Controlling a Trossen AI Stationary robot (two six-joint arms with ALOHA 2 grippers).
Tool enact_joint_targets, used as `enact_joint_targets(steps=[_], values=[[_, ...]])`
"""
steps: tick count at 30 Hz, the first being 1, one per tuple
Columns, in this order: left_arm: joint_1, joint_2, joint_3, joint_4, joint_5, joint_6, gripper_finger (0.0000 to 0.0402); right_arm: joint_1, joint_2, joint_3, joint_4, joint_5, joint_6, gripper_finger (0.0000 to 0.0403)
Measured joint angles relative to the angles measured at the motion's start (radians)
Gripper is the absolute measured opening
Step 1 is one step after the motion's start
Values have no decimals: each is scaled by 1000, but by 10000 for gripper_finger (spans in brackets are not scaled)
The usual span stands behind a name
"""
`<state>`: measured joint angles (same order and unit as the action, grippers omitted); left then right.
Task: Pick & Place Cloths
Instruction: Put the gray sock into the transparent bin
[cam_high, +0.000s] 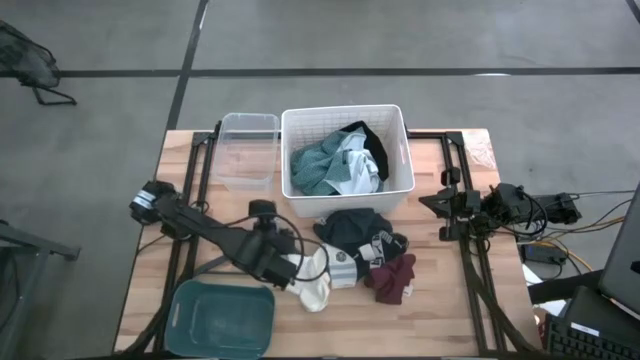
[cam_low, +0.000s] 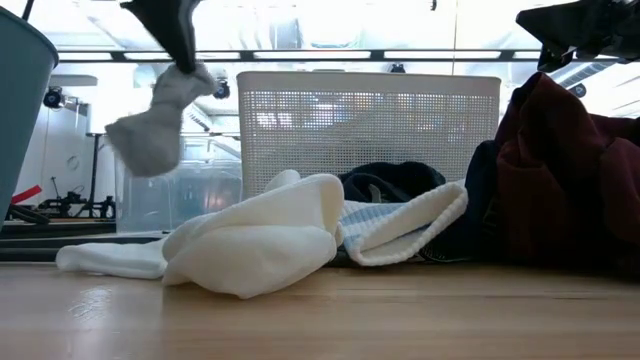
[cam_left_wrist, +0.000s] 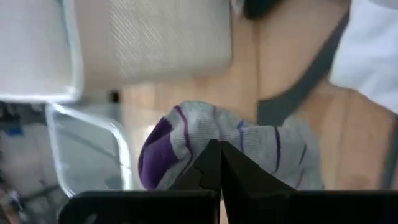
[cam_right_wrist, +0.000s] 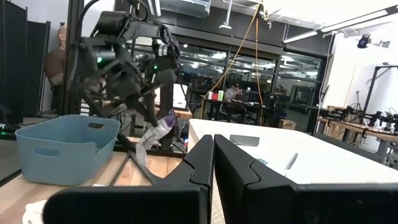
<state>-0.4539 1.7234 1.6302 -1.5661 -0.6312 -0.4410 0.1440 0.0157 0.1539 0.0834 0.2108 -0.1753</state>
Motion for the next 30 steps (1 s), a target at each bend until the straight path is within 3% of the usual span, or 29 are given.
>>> enact_joint_targets(steps=[6,19,30], values=[[22,-91,-13,-5,-148,68,1,0,1,0,1,0,0,8],[173,-288,-14,-5,-519,-37,3,0,0,0,0,0,0,8],[449,-343,-14,-5,-517,-34,4,0,0,0,0,0,0,8]])
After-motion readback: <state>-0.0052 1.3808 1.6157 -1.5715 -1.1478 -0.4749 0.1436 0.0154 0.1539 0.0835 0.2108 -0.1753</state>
